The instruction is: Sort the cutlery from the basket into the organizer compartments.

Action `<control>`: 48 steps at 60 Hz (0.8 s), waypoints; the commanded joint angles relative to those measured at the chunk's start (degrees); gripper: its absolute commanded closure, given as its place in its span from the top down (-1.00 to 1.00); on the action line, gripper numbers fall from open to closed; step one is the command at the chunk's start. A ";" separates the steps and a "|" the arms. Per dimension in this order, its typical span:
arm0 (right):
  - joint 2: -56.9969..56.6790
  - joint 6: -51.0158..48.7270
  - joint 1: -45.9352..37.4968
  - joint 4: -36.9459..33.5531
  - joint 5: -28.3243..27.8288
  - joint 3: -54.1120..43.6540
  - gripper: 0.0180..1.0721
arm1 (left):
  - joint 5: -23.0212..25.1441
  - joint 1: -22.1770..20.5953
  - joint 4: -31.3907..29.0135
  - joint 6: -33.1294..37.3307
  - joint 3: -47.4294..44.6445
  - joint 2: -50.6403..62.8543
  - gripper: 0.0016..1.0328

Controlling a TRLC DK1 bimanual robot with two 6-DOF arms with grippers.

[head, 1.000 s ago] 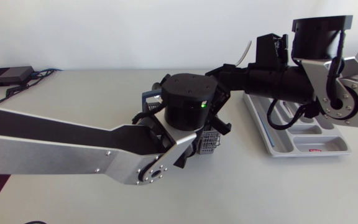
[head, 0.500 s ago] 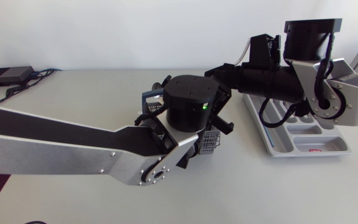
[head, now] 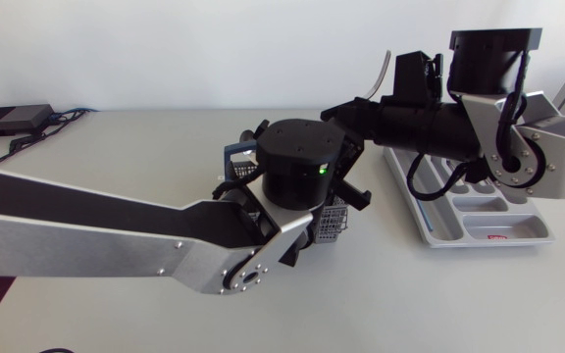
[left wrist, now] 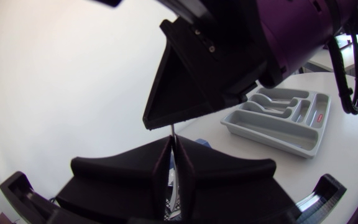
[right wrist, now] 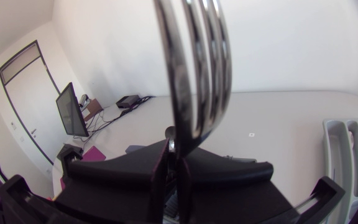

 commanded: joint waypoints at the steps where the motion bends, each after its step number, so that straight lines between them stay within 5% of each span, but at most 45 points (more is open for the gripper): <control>1: 1.41 -3.25 -1.04 -0.52 2.29 -0.69 -0.88 | -0.41 -1.94 1.37 0.91 -0.93 -1.21 -0.55; 14: 0.53 -4.92 -2.01 -2.36 2.46 -0.86 -0.88 | -0.41 -2.65 1.11 2.31 -2.60 -2.09 0.00; 24: -0.88 -8.17 -2.98 -4.56 1.23 -1.65 -0.88 | -0.41 -2.56 0.67 3.63 -4.53 -4.46 0.22; 33: -2.99 -14.59 -4.65 -8.34 -1.14 -2.79 -0.88 | 0.91 -2.03 -0.39 5.48 -8.31 -10.61 0.35; 48: -4.66 -26.63 -17.21 -20.91 -10.02 -0.33 -0.88 | 5.21 3.24 -11.20 5.21 -11.65 -22.48 0.45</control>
